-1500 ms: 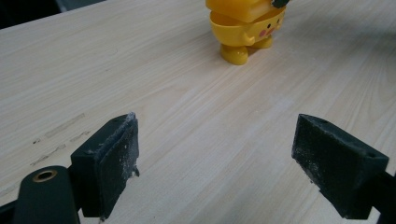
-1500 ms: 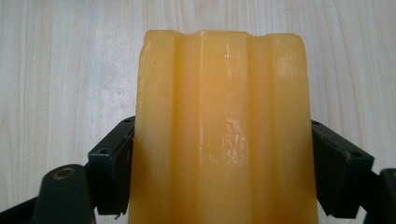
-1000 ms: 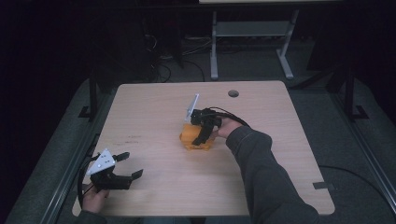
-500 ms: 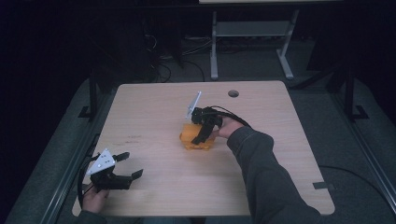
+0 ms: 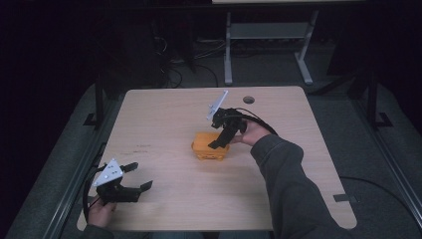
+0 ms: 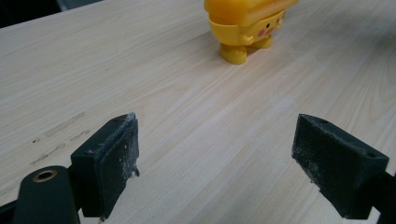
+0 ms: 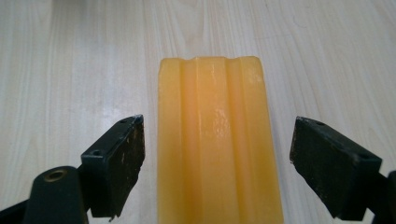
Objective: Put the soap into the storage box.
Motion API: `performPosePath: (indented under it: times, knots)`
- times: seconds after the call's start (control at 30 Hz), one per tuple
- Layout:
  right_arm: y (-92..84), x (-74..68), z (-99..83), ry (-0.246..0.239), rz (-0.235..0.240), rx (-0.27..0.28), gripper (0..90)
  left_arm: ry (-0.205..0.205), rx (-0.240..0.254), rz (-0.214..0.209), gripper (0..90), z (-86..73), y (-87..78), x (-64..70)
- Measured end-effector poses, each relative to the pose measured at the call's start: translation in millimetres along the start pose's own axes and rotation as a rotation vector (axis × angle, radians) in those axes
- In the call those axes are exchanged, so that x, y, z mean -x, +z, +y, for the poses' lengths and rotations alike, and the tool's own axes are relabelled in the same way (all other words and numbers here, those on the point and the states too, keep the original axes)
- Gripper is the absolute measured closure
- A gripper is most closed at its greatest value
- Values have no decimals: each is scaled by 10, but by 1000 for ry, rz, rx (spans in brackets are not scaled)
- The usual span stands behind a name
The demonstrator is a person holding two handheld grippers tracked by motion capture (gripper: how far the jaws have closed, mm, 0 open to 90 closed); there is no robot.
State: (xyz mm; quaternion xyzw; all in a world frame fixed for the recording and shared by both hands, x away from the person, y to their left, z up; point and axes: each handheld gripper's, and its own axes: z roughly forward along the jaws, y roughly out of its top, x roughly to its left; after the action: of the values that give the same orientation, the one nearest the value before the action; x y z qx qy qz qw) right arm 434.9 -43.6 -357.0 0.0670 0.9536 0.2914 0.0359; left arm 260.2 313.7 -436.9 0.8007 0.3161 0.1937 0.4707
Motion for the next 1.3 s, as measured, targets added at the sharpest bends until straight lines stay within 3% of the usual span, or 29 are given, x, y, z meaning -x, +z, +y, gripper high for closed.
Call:
performPosePath:
  times: [0.23, 0.43, 0.67, 1.3]
  knots:
    - [-182, -51, -79, 10, -24, 22, 174, 1, -5, 2, 143, 1, -5, -1]
    - [-319, -135, -284, 45, -44, 59, 174, 3, -7, 1, 143, 2, -4, 8]
    - [-436, -249, -551, 89, -59, 59, 175, 2, -11, 2, 143, 1, -1, 8]
    - [-520, -421, -1110, 189, -76, 40, 170, 3, -14, 0, 143, 1, 11, 14]
